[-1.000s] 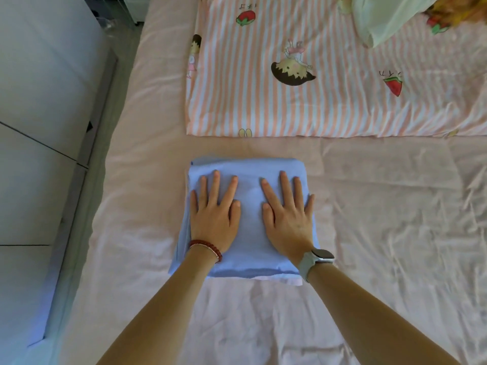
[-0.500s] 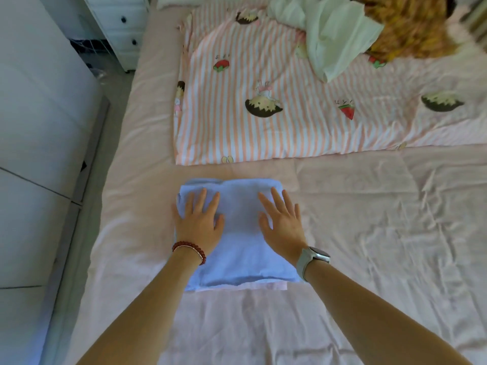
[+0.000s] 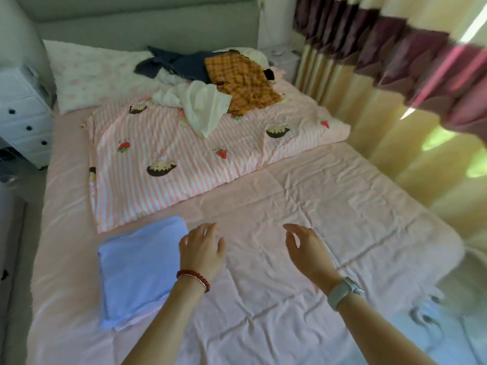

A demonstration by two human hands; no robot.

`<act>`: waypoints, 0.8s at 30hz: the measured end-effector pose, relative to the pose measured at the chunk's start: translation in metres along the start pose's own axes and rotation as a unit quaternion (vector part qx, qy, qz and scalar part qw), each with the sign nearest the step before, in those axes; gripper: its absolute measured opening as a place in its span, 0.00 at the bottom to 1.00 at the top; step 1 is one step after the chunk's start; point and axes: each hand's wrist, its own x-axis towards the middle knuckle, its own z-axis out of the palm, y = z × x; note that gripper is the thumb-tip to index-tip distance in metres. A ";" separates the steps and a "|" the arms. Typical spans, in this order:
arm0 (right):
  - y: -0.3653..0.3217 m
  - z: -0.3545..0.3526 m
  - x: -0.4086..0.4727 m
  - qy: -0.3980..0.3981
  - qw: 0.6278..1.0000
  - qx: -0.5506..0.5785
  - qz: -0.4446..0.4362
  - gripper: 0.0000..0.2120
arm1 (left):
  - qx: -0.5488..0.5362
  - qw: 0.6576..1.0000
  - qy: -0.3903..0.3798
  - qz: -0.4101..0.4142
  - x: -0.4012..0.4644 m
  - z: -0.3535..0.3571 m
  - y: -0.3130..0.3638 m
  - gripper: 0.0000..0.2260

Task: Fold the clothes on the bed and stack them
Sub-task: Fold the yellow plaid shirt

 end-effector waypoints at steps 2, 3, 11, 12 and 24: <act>0.047 -0.039 -0.015 0.018 0.999 0.008 0.043 0.16 | 0.005 0.998 -0.013 0.056 0.007 0.007 0.062 0.18; 0.073 -0.057 -0.024 0.028 0.997 0.009 0.066 0.16 | 0.000 0.997 -0.017 0.080 0.009 0.013 0.095 0.18; 0.300 -0.186 -0.099 0.075 0.975 0.052 0.204 0.15 | -0.031 0.977 -0.074 0.195 -0.010 0.102 0.354 0.17; 0.326 -0.201 -0.106 0.085 0.969 0.056 0.224 0.15 | -0.034 0.976 -0.083 0.201 -0.012 0.114 0.383 0.18; 0.523 -0.339 -0.032 0.123 0.954 0.017 0.274 0.16 | -0.029 0.956 -0.062 0.284 0.086 0.171 0.631 0.16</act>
